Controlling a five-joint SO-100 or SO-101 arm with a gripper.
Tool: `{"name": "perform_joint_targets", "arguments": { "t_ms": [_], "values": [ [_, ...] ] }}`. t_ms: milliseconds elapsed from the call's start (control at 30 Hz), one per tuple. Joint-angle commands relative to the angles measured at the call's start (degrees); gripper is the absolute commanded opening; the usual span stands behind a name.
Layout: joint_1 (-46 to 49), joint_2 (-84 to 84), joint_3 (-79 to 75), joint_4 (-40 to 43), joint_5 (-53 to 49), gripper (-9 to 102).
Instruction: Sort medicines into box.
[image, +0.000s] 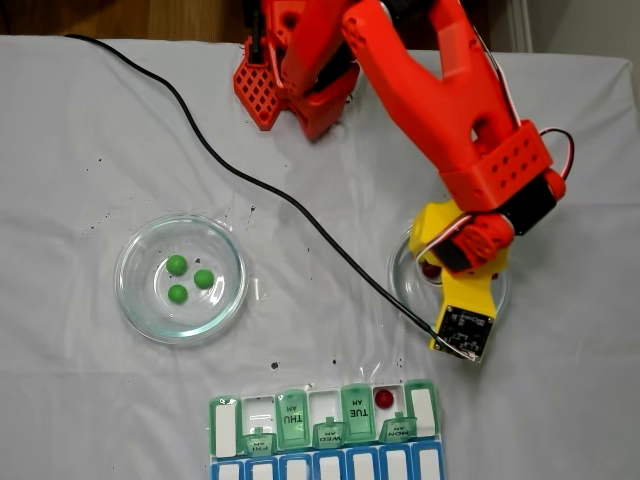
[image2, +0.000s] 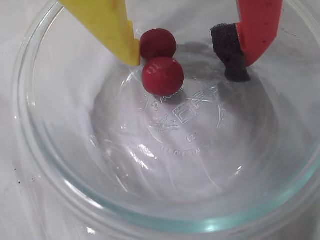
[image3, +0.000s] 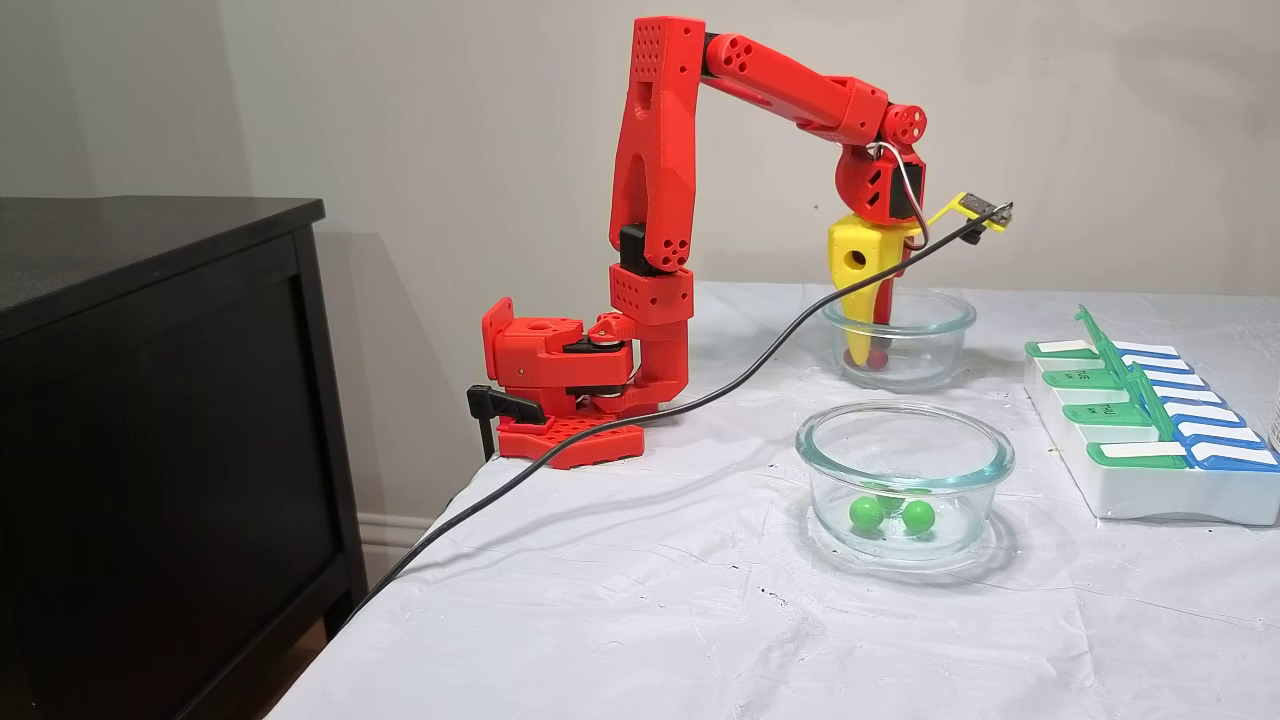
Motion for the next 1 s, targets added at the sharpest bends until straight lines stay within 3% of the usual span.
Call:
{"name": "perform_joint_targets", "arguments": {
  "t_ms": [0,967],
  "values": [
    [-1.4,-0.6,-2.1,1.1,0.7,29],
    [-5.1,-5.0,-4.4,9.5,5.4,28]
  ]
}}
